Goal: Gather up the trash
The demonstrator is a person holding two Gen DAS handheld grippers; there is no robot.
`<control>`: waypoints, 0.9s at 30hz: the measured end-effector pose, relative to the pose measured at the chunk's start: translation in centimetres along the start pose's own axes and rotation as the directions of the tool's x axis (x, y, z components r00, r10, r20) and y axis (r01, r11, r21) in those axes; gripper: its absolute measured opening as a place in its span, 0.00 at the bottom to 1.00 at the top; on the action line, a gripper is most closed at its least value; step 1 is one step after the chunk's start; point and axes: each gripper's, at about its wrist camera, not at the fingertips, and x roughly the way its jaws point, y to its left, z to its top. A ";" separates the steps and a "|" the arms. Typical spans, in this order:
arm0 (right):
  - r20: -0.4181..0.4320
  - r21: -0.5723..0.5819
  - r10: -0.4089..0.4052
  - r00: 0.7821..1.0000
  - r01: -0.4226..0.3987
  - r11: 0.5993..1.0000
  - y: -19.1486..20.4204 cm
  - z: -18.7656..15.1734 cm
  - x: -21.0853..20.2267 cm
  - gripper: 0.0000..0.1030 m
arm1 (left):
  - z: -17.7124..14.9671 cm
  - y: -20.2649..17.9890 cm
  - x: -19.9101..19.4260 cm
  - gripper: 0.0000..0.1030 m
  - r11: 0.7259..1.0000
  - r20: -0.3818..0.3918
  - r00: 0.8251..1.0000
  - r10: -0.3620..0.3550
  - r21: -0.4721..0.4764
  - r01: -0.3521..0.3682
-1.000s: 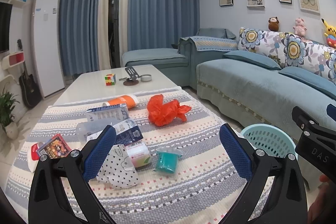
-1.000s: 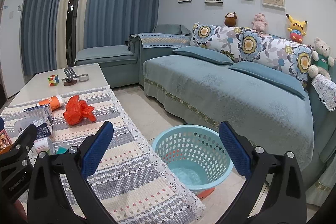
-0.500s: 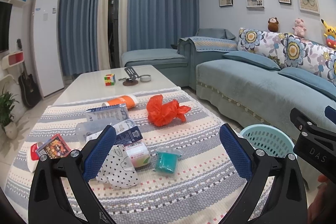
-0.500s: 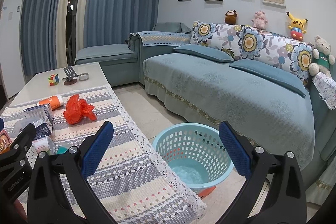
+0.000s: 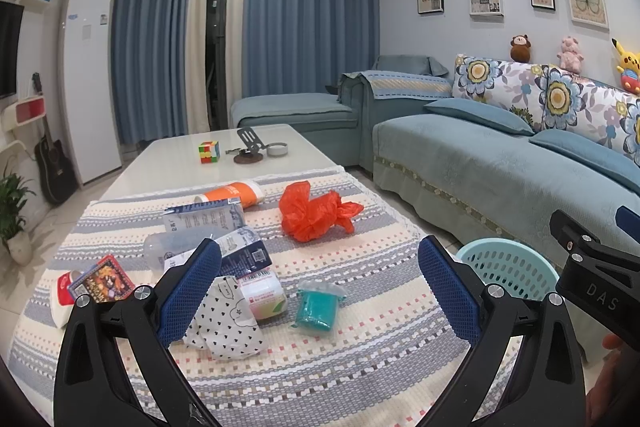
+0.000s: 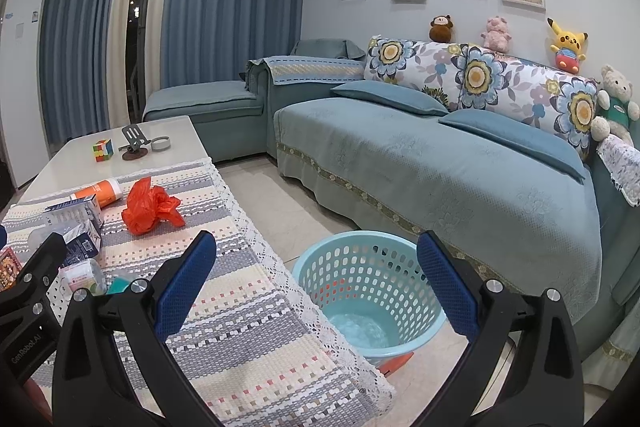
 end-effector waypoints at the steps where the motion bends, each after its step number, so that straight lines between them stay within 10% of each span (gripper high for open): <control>1: 0.000 -0.001 0.000 1.000 0.000 1.000 0.0 0.0 0.0 0.92 | 0.0 0.0 0.0 0.93 1.000 0.000 1.000 -0.001 0.000 0.001; 27: 0.003 -0.015 -0.037 0.999 0.037 0.999 0.5 0.2 -0.4 0.92 | -0.1 -0.1 -0.4 0.93 1.000 0.008 1.000 0.005 -0.003 -0.005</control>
